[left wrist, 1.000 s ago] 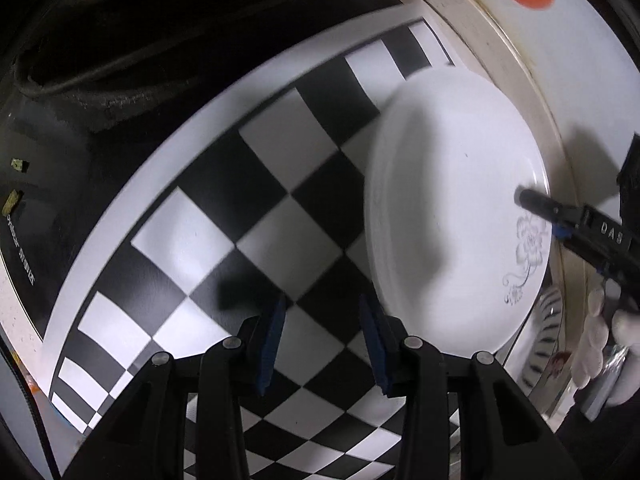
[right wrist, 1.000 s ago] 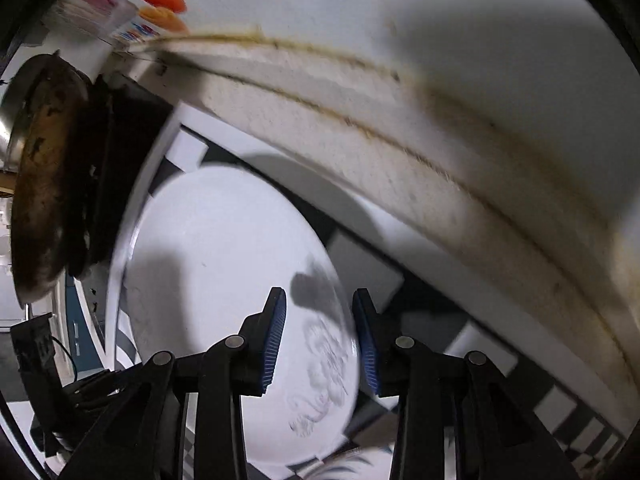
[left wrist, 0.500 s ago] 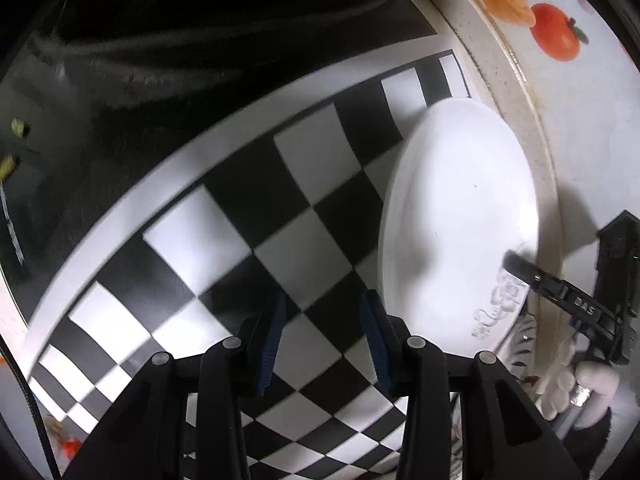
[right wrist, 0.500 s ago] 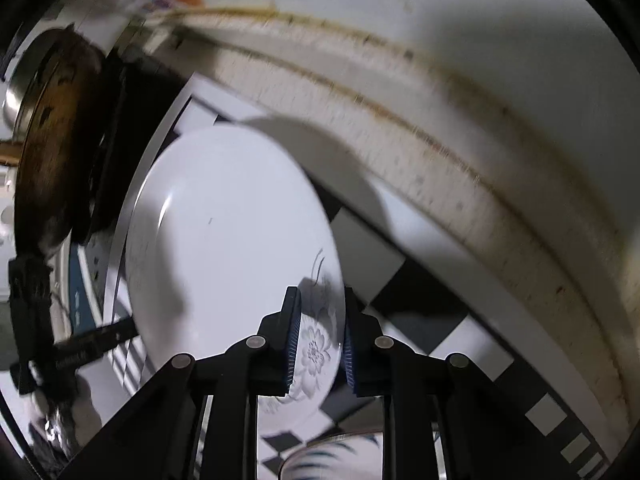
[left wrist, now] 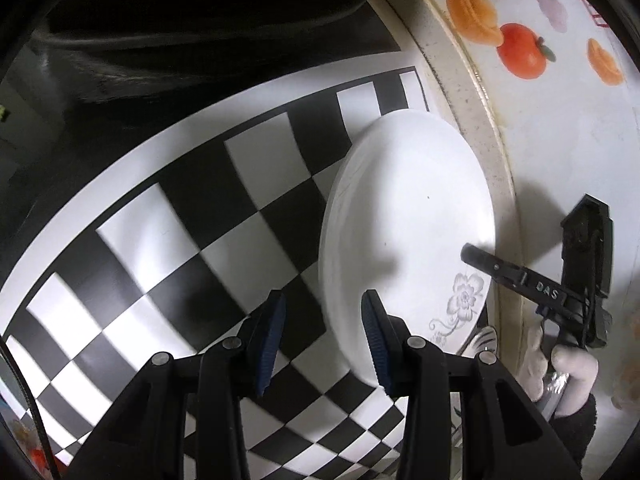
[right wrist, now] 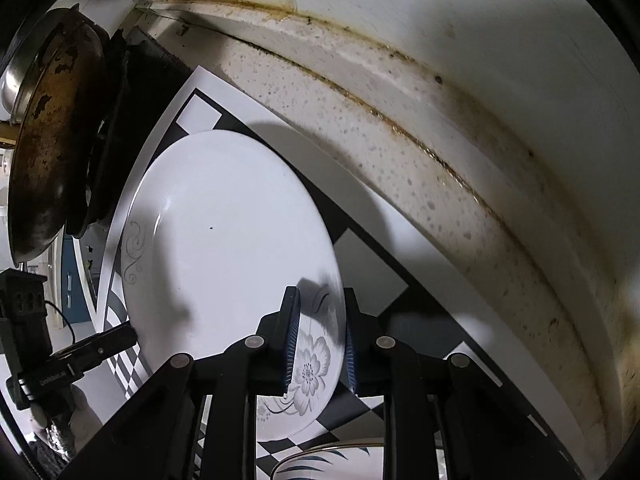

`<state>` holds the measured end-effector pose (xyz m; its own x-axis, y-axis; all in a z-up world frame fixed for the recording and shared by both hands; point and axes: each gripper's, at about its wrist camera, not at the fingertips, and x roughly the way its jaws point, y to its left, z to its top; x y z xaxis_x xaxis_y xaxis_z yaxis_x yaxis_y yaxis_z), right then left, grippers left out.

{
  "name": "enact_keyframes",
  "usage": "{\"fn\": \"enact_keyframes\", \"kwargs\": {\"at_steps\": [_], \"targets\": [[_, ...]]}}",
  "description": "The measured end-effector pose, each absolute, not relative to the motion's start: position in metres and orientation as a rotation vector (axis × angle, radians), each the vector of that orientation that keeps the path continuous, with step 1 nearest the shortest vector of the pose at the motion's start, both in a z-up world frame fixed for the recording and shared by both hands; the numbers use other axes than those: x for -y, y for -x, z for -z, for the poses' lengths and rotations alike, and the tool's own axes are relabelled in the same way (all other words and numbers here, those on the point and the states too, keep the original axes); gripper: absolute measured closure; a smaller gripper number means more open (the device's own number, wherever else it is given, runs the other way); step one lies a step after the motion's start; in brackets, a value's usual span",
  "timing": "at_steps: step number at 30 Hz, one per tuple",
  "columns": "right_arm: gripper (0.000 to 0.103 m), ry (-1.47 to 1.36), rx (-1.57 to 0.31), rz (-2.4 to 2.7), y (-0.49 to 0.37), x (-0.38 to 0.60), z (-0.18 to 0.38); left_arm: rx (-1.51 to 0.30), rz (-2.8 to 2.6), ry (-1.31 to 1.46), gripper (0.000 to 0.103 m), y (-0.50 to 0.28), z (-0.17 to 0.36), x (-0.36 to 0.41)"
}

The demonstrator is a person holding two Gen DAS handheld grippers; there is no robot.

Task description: Organize plates and bowls

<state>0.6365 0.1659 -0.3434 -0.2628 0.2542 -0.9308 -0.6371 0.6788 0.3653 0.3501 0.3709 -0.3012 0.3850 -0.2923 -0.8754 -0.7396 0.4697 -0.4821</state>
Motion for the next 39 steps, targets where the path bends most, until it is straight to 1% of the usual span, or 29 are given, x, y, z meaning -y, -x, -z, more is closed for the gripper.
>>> {"fn": "enact_keyframes", "kwargs": {"at_steps": [4,5,6,8,10,11,12,15,17,21,31,39], "targets": [[0.081,0.325,-1.62,-0.885,-0.636,-0.17,0.343,-1.196,-0.377,1.079,0.068,-0.368,0.305,-0.35],[0.082,0.328,-1.618,-0.891,-0.636,-0.17,0.343,-1.196,-0.378,1.06,0.068,-0.37,0.304,-0.348],[0.083,0.328,-1.62,-0.9,-0.634,-0.169,0.343,-1.201,-0.397,1.023,0.071,-0.372,0.302,-0.345],[0.084,0.329,-1.64,-0.935,-0.629,-0.167,0.344,-1.203,-0.425,0.952,0.071,-0.37,0.298,-0.342],[0.084,0.362,-1.648,-0.966,-0.621,-0.166,0.344,-1.199,-0.428,0.951,0.075,-0.365,0.299,-0.344],[0.084,0.371,-1.658,-0.977,-0.619,-0.165,0.344,-1.202,-0.428,0.956,0.078,-0.363,0.3,-0.345],[0.084,0.365,-1.666,-0.979,-0.618,-0.164,0.345,-1.199,-0.426,0.959,0.079,-0.361,0.301,-0.346],[0.084,0.237,-1.713,-0.967,-0.631,-0.157,0.35,-1.205,-0.43,0.921,0.08,-0.362,0.299,-0.342],[0.084,0.182,-1.707,-0.959,-0.635,-0.153,0.351,-1.21,-0.437,0.881,0.08,-0.361,0.297,-0.339],[0.085,0.255,-1.628,-0.956,-0.623,-0.152,0.343,-1.207,-0.428,0.863,0.08,-0.355,0.292,-0.334],[0.085,0.211,-1.56,-0.939,-0.59,-0.118,0.317,-1.202,-0.373,0.769,0.08,-0.344,0.261,-0.31],[0.086,0.131,-1.501,-0.871,-0.555,-0.082,0.277,-1.196,-0.262,0.711,0.08,-0.333,0.229,-0.283]]}}
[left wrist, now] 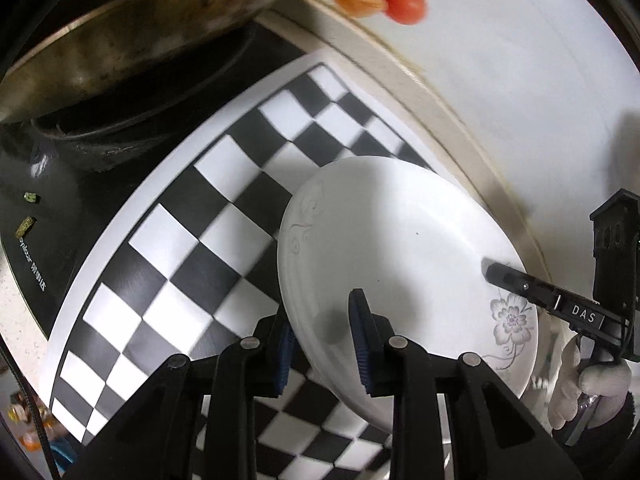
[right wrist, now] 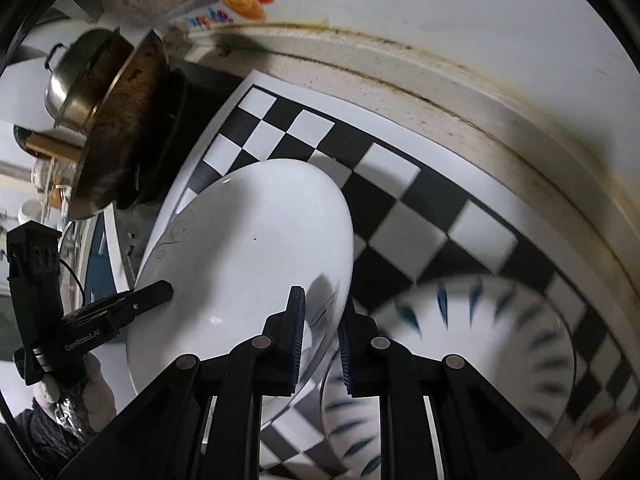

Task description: Organize plates and bowls

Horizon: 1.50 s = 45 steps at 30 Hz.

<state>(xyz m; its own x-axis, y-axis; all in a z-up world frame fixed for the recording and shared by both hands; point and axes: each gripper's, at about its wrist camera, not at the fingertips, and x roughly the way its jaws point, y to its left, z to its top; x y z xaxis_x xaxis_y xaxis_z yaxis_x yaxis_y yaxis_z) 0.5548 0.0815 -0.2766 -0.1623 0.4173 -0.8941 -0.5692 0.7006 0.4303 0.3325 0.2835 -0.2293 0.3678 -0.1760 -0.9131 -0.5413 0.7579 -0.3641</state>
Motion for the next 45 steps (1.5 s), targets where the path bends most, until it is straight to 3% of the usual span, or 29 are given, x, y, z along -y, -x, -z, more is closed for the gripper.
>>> {"fn": "enact_keyframes", "kwargs": {"at_steps": [18,29,45], "targets": [[0.086,-0.149,-1.325,-0.577,-0.407,0.097,0.184,-1.211,0.079,0.445,0.08,-0.289,0.169,-0.168],[0.086,-0.299,-1.323,-0.43,-0.312,0.184,0.209,-1.325,0.195,0.331,0.08,-0.26,0.195,-0.104],[0.086,-0.424,-1.409,-0.363,-0.256,0.199,0.281,-1.448,0.201,0.228,0.08,-0.232,0.242,-0.078]]}}
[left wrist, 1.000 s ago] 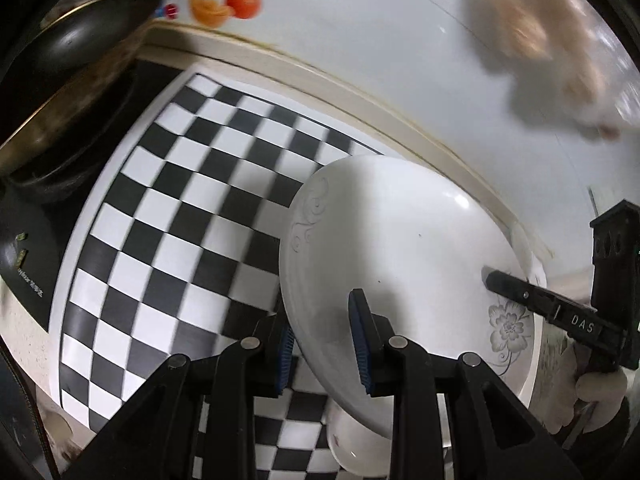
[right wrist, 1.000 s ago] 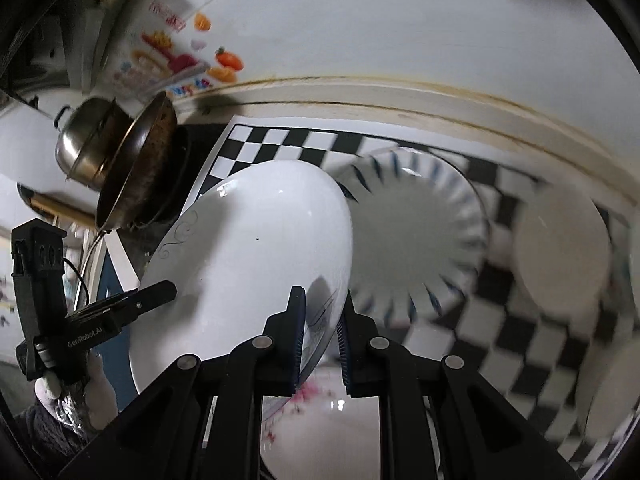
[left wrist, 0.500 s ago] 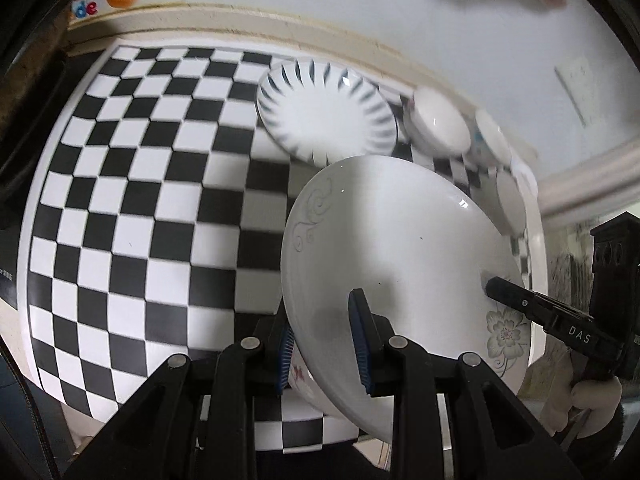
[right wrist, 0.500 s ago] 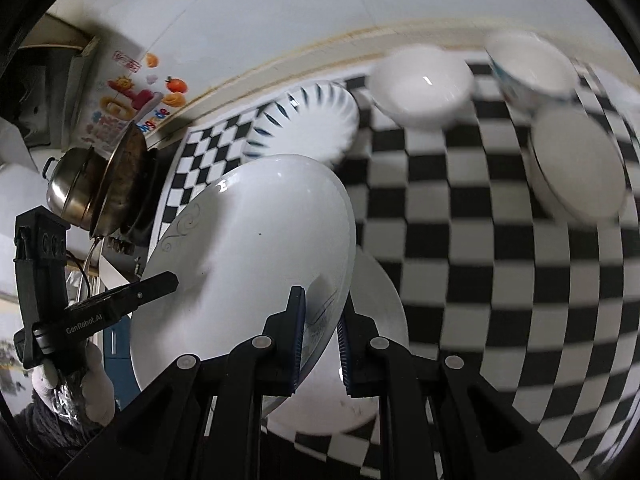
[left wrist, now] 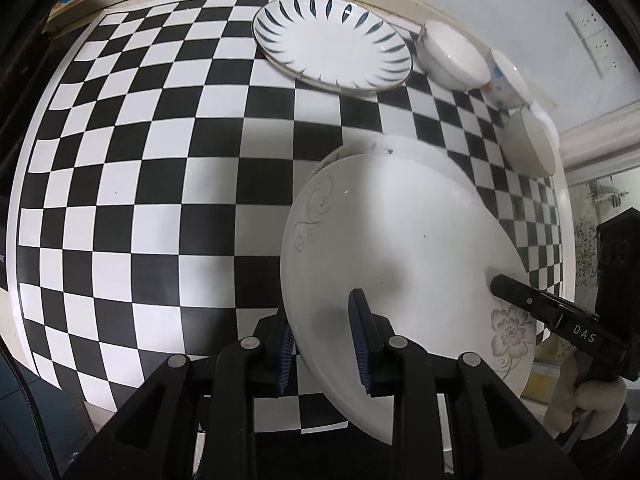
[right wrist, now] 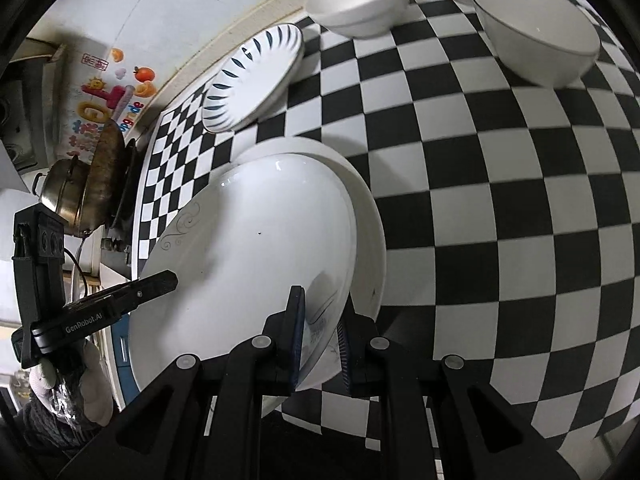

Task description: Organize plates and bowls

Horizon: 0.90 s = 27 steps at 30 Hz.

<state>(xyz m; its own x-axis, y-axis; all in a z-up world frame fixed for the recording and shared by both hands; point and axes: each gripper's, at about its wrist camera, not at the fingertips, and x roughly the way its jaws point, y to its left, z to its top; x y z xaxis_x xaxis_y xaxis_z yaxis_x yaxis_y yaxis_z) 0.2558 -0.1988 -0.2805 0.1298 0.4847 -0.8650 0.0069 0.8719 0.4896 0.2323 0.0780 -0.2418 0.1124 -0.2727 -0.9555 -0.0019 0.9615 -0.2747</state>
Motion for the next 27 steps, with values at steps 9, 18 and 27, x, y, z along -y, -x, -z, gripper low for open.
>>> {"fn": "enact_keyframes", "kwargs": {"at_steps": [9,18,27], "targets": [[0.086,-0.407,-1.438,-0.347,-0.257,0.198,0.291,-1.473,0.209,0.218,0.08,-0.233,0.254,-0.077],[0.085,-0.395,-1.481,-0.319,-0.263,0.192,0.296,-1.519,0.18,0.178,0.079,-0.241,0.256,-0.075],[0.085,-0.367,-1.568,-0.249,-0.266,0.18,0.296,-1.593,0.163,0.146,0.079,-0.24,0.266,-0.074]]}}
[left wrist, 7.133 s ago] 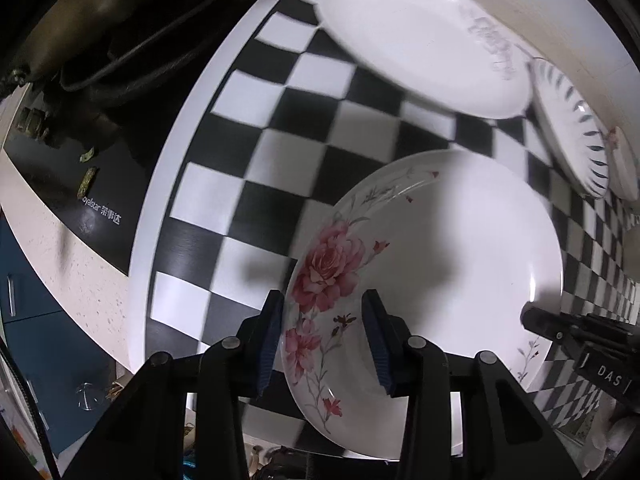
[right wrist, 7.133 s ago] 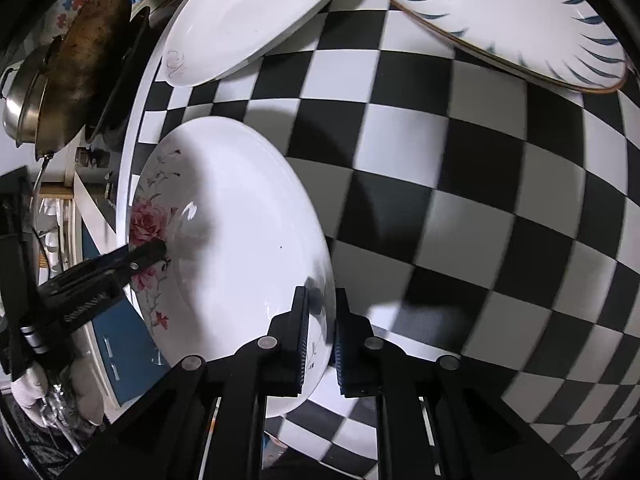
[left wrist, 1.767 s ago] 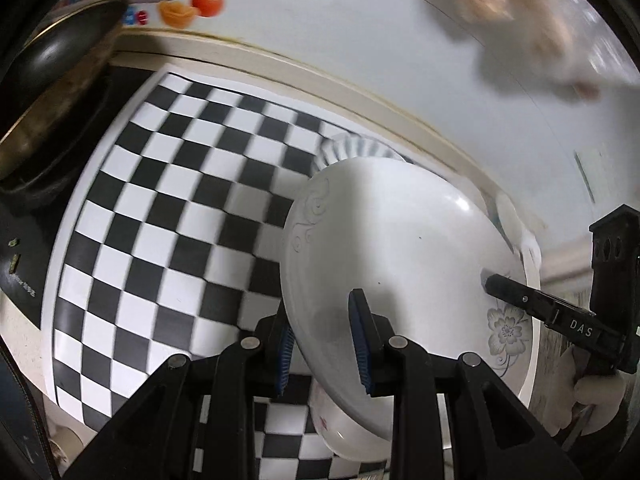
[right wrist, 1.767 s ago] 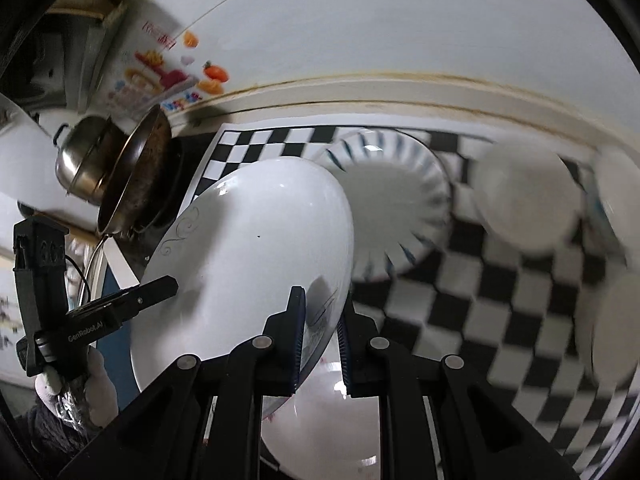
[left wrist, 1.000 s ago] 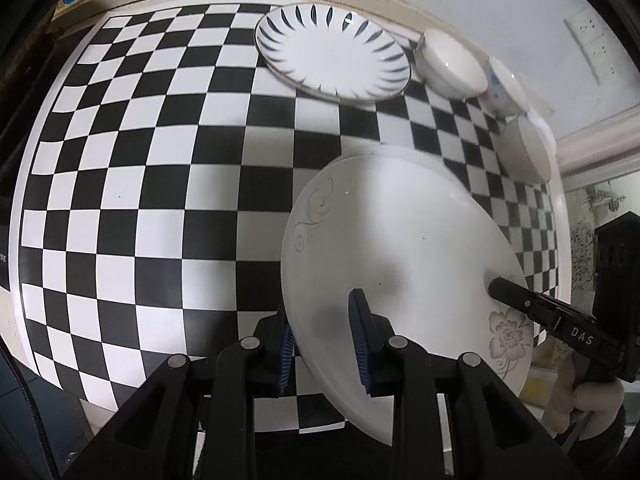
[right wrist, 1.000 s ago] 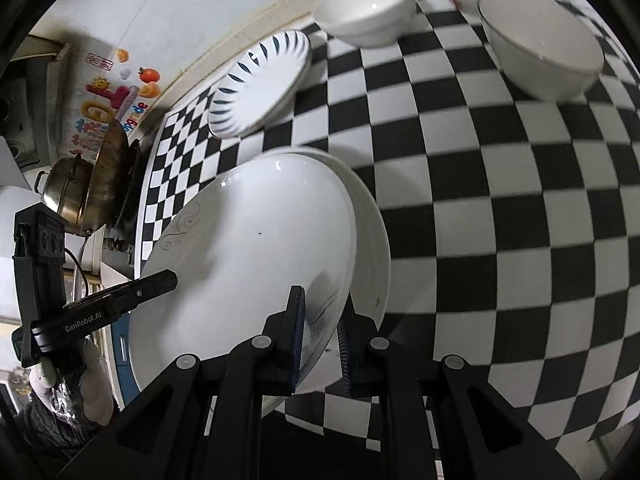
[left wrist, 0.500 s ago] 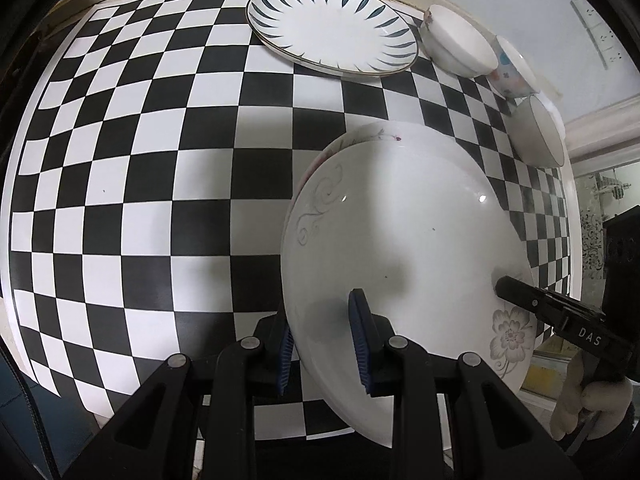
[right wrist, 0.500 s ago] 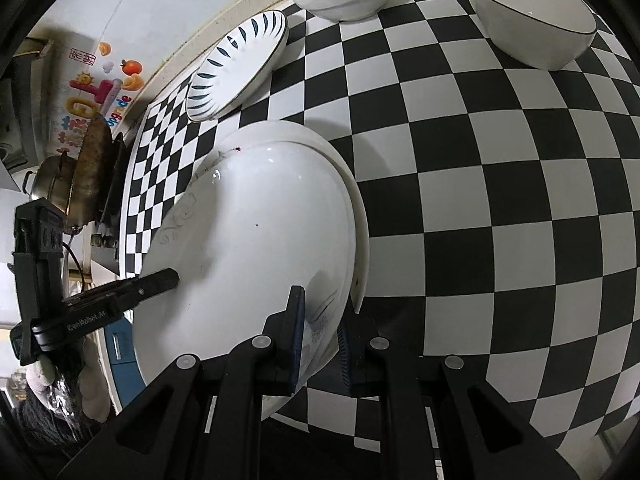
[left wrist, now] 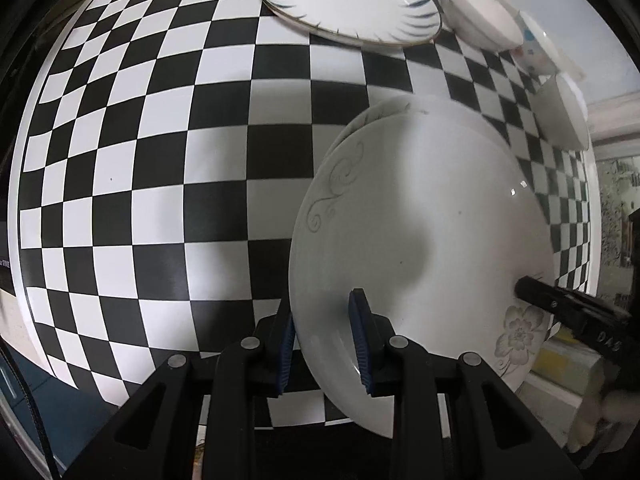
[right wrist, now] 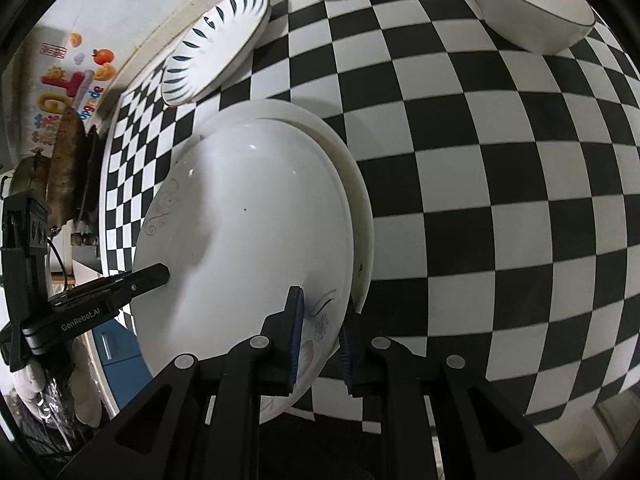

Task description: Organize plates and bowls

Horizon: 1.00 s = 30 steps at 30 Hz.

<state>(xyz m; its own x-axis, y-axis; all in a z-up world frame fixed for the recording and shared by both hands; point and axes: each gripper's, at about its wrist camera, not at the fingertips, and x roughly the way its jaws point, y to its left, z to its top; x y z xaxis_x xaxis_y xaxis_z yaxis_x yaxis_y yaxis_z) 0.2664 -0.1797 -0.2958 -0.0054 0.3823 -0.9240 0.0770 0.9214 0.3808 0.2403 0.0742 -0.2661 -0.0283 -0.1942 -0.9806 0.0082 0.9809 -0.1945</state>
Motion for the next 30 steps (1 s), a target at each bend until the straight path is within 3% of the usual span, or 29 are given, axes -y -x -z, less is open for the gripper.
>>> {"fn": "enact_keyframes", "kwargs": {"at_steps": [11,14,17,24,30], "targets": [[0.081,-0.411,-1.614,-0.176,-0.271,0.183,0.294,-1.603,0.198,0.174,0.079,-0.238,0.264,-0.075],[0.069,-0.428,-1.636,-0.155,-0.27,0.188,0.291,-1.581,0.209,0.211,0.079,-0.239,0.247,-0.083],[0.069,-0.418,-1.647,-0.149,-0.269,0.194,0.278,-1.511,0.187,0.194,0.079,-0.246,0.222,-0.091],[0.065,-0.406,-1.504,-0.173,-0.317,0.197,0.224,-1.425,0.089,0.231,0.074,-0.33,0.204,-0.117],[0.064,-0.421,-1.434,-0.231,-0.425,0.166,0.257,-1.486,0.016,0.325,0.074,-0.417,0.246,-0.143]]}}
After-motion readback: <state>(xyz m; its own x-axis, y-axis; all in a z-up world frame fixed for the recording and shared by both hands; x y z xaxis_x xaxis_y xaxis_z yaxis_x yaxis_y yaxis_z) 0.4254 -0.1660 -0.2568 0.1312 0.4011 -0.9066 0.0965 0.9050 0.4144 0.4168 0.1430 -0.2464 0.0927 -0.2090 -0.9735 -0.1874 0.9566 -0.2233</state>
